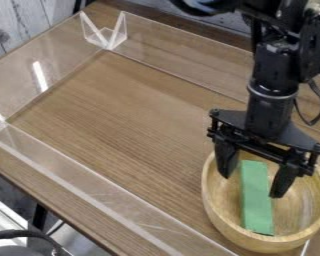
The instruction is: Remove the green block from inside the brown bowl and put it on the table
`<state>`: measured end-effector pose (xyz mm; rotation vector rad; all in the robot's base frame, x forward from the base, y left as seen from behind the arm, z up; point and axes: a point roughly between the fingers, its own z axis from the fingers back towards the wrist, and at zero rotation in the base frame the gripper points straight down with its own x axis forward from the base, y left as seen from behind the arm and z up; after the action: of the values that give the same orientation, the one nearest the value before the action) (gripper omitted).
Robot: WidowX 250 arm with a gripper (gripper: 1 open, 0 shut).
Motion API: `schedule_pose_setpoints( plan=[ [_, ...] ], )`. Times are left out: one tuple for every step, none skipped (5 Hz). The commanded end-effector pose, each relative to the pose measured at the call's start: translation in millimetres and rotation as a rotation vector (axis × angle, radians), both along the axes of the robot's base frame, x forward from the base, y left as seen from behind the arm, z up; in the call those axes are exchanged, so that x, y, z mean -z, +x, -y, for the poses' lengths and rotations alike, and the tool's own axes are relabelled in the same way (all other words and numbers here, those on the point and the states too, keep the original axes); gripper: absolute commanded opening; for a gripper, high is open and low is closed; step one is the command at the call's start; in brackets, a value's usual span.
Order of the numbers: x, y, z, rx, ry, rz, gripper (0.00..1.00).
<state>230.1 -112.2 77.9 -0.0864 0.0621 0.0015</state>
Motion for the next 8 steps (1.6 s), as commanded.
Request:
schedule_pose_setpoints(
  plan=[
    [-15.4,5.1,2.1,-0.014,-0.027,0.064,1.00],
    [-15.3,5.2,1.9,-0.027,-0.030,0.068,1.00],
    [-14.4,5.5,1.7,-0.045,-0.032,0.072,1.00],
    [-13.3,5.9,1.6,-0.058,-0.034,0.075,1.00],
    [-12.4,6.4,1.5,-0.071,-0.036,0.078,1.00],
    [-11.5,6.4,1.4,-0.079,-0.037,0.080,1.00],
    [-11.5,6.7,1.3,-0.088,-0.039,0.085,1.00],
    [-11.9,6.9,1.3,-0.091,-0.041,0.088,1.00]
  ],
)
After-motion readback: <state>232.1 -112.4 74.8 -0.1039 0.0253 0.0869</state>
